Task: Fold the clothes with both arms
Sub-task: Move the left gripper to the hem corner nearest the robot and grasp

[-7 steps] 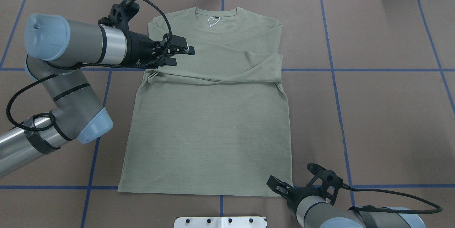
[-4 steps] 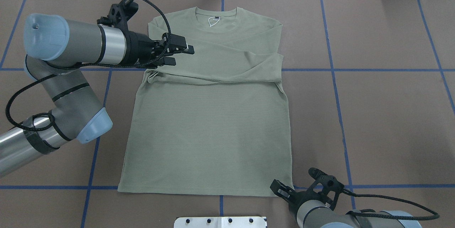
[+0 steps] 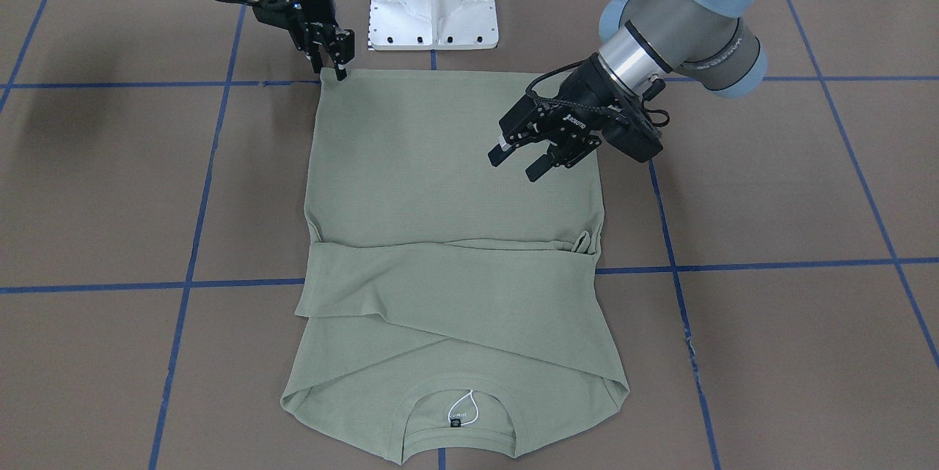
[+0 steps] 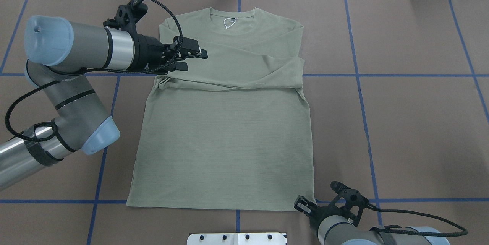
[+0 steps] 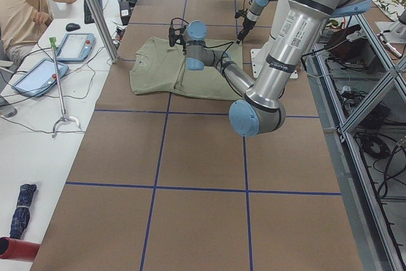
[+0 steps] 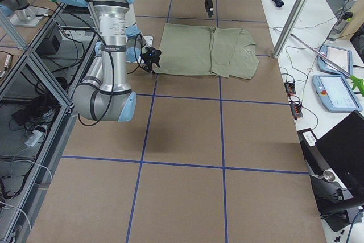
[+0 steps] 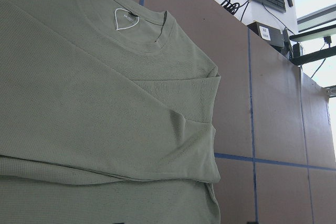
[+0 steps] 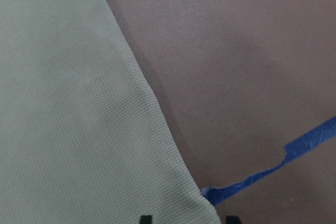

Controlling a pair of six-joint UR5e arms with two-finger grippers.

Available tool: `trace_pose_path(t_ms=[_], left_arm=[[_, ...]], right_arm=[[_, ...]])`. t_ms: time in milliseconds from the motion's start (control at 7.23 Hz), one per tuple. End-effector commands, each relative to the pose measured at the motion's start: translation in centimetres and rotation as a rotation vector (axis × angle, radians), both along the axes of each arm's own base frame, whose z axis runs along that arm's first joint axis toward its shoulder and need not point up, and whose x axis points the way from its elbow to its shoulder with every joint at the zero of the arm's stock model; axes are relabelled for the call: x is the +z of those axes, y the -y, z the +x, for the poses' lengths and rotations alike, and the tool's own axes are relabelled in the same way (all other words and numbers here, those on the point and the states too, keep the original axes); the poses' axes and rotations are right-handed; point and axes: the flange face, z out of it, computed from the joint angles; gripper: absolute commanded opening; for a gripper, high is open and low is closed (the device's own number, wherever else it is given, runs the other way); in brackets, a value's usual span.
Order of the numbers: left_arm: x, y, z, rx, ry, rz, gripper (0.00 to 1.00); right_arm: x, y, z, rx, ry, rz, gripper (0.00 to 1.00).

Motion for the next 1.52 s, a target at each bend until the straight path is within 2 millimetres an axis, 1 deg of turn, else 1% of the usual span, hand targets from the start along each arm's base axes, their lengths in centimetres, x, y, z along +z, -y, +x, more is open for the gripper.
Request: trace_pose_path(t_ms=[0, 138, 277, 415, 553, 692, 830, 968, 1107, 1245, 1383], left_arm=[[0.1, 0.0, 0.0, 0.001, 0.002, -0.002, 0.82], [0.1, -0.2, 0.2, 0.009, 0.002, -0.002, 0.82], [0.8, -0.2, 0.1, 0.009, 0.007, -0.021, 0.82], [1.7, -0.6, 0.5, 0.004, 0.056, -0.136, 0.83], [-0.7, -4.3, 1.9, 0.006, 0.132, -0.203, 0.83], [0.0, -9.8, 2.5, -0.026, 0.253, -0.245, 0.83], [2.3, -13.7, 2.8, -0.044, 0.338, -0.252, 0.83], [6.4, -17.1, 2.6, -0.037, 0.413, -0.259, 0.83], [8.7, -19.1, 2.3, -0.002, 0.446, -0.299, 0.83], [11.8, -21.4, 2.6, 0.022, 0.498, -0.349, 0.83], [13.4, -23.5, 3.2, 0.044, 0.528, -0.389, 0.82]], right_arm=[[0.5, 0.2, 0.2, 0.004, -0.014, 0.002, 0.00], [0.3, 0.1, 0.3, 0.002, -0.019, 0.002, 0.00], [-0.4, 0.1, 0.5, 0.001, -0.005, 0.000, 0.00], [-1.9, 0.2, 1.4, 0.003, 0.028, -0.001, 0.00], [-2.3, 0.3, 1.7, 0.004, 0.038, -0.002, 0.00], [-2.9, 0.4, 2.1, 0.006, 0.052, -0.002, 0.00], [-3.5, 0.5, 2.6, 0.007, 0.065, -0.003, 0.00], [-3.9, 0.5, 2.8, 0.008, 0.075, -0.002, 0.00], [-4.0, 0.5, 2.8, 0.008, 0.076, -0.002, 0.00], [-4.0, 0.5, 2.8, 0.008, 0.076, -0.002, 0.00], [-4.0, 0.5, 2.8, 0.008, 0.076, -0.002, 0.00]])
